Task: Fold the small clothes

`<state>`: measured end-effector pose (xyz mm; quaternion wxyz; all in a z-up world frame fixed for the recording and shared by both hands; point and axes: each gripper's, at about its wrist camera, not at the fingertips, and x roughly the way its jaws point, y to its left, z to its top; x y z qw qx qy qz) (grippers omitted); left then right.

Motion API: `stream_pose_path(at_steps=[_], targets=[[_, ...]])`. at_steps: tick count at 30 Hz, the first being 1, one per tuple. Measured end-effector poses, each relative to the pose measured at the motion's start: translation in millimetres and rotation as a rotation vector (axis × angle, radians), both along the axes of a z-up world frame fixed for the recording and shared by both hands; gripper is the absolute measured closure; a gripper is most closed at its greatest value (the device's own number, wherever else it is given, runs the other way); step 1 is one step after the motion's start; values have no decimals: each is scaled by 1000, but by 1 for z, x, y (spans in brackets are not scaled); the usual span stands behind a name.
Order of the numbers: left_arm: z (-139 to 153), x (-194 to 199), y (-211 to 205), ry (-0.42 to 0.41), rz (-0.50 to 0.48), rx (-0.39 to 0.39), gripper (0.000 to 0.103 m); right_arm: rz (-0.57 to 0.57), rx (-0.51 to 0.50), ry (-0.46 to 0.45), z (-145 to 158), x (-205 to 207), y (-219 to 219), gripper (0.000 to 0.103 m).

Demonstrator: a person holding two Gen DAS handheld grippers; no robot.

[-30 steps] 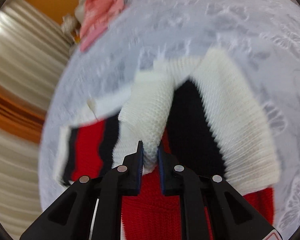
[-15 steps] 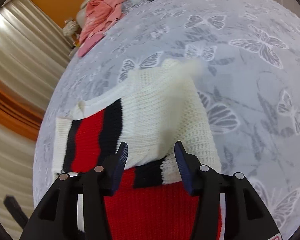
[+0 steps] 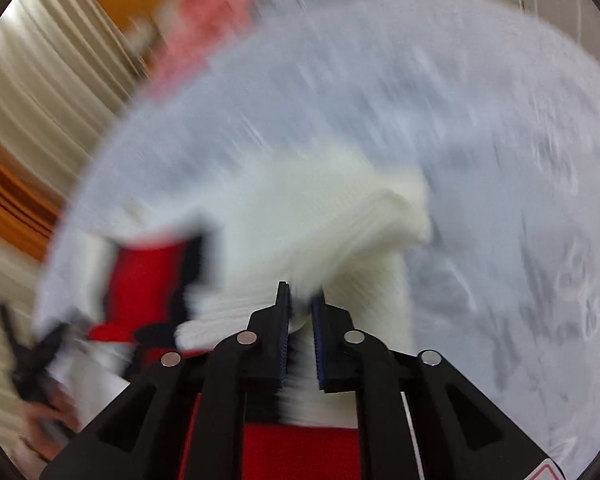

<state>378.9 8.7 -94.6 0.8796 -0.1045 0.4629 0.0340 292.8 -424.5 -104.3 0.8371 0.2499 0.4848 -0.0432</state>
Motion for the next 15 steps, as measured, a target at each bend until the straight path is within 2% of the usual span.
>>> stream_pose_path(at_steps=[2, 3, 5, 8, 9, 11, 12, 13, 14, 15], targets=[[1, -4, 2, -11, 11, 22, 46, -18, 49, -33, 4, -9, -8, 91], [1, -7, 4, -15, 18, 19, 45, -35, 70, -48, 7, -14, -10, 82], [3, -8, 8, -12, 31, 13, 41, -27, 63, -56, 12, -15, -9, 78], [13, -10, 11, -19, 26, -51, 41, -20, 64, -43, 13, -11, -9, 71], [16, -8, 9, -10, 8, -76, 33, -24, 75, -44, 14, -9, -10, 68], [17, -2, 0, 14, -38, -106, 26, -29, 68, -52, 16, -6, -11, 68], [14, 1, -7, 30, -64, -111, 29, -20, 55, -49, 15, 0, -6, 70], [10, 4, -11, 47, -88, -113, 41, -8, 42, -38, 16, 5, -3, 89], [6, 6, -14, 62, -100, -101, 59, 17, 26, -30, 19, 10, 6, 95], [4, 7, -13, 51, -81, -64, 71, 35, 15, -55, 27, 11, 13, 95]])
